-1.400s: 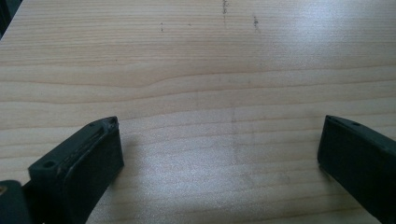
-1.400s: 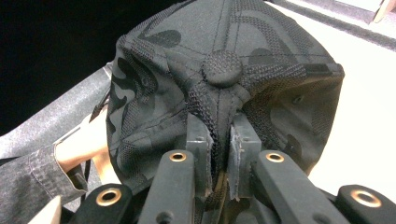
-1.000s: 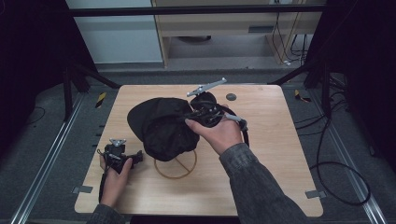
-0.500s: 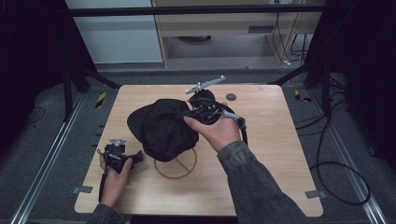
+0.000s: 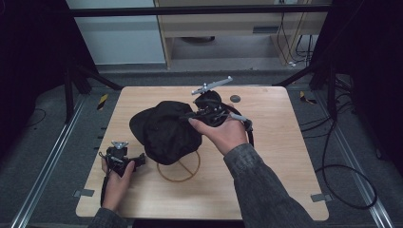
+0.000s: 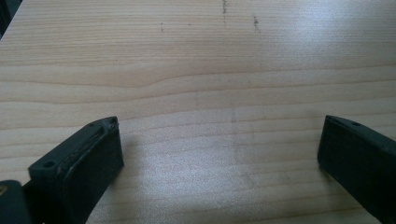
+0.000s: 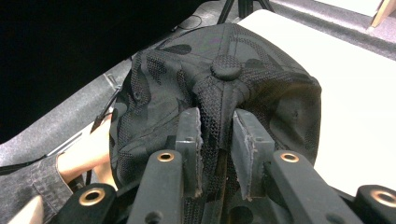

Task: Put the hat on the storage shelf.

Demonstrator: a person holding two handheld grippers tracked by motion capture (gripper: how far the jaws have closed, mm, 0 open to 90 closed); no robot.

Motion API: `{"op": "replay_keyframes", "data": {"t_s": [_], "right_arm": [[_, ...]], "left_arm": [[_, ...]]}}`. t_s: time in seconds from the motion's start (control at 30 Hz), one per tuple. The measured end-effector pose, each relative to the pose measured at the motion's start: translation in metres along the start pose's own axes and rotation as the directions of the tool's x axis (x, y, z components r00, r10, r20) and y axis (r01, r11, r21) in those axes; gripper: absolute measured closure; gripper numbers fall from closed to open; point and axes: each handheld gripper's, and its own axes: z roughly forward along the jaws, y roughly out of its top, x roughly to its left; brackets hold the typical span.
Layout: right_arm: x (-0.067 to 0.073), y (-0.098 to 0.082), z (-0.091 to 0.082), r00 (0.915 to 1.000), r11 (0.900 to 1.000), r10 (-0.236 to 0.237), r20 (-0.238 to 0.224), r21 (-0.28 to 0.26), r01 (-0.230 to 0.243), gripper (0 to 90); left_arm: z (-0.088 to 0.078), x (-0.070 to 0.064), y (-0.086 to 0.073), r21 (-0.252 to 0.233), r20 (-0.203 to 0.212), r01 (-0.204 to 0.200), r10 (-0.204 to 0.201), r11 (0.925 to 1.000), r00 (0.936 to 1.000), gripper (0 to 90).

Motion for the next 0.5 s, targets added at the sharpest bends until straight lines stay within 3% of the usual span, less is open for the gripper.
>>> {"op": "replay_keyframes", "data": {"t_s": [0.5], "right_arm": [[-0.001, -0.005, -0.013, 1.0, 1.0, 0.001, -0.001, -0.011, -0.001, 73.0]], "left_arm": [[0.0, 0.0, 0.0, 0.0, 0.003, -0.002, 0.002, 1.0, 1.0, 0.0]]}}
